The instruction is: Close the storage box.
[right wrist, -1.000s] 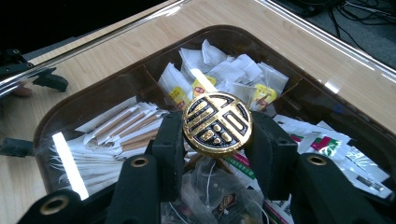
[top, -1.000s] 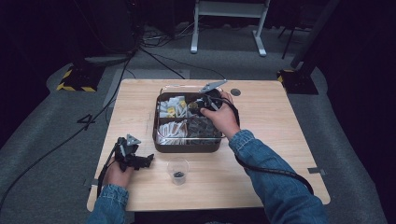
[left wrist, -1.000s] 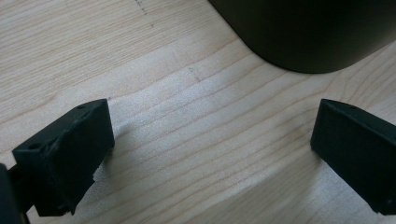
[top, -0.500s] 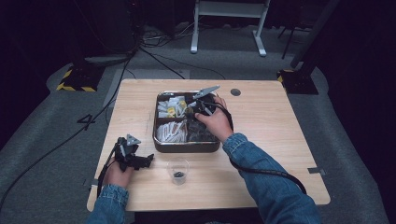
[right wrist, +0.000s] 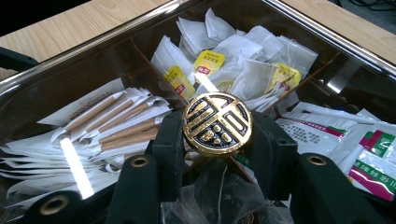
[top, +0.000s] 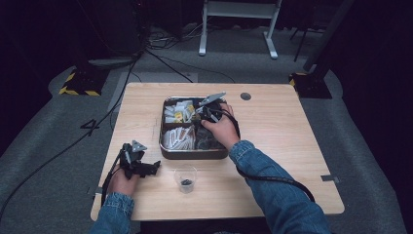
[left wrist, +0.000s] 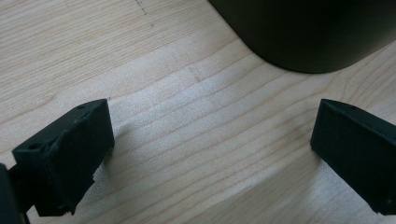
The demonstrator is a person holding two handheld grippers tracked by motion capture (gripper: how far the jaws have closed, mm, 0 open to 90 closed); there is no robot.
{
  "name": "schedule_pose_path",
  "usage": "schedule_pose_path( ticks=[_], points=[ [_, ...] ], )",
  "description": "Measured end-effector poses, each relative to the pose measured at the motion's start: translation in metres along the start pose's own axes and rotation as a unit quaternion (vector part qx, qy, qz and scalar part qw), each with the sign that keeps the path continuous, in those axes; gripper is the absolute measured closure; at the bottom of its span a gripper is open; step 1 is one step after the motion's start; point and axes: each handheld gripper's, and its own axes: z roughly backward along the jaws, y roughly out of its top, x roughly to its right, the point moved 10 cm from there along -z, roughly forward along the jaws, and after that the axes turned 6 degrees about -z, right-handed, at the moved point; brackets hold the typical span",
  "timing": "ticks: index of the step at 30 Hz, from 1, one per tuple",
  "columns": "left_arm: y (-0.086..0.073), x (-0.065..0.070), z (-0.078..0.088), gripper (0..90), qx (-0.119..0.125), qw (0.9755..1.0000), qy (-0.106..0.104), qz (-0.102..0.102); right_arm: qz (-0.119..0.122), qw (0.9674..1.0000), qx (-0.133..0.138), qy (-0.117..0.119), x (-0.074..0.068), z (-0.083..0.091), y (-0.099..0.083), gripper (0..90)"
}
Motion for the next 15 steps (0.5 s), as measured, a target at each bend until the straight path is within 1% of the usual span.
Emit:
schedule_pose_path(
  ticks=[7,15],
  points=[
    [0.0002,0.0002,-0.0001,0.0,0.001,1.0000,0.000,0.001,-0.003,1.0000,-0.004,-0.002,0.0022,-0.0048,-0.0035,58.8],
    [0.0002,0.0002,-0.0001,0.0,0.001,1.0000,0.000,0.001,-0.003,1.0000,-0.003,-0.003,0.0026,-0.0075,-0.0021,58.8]
  ],
)
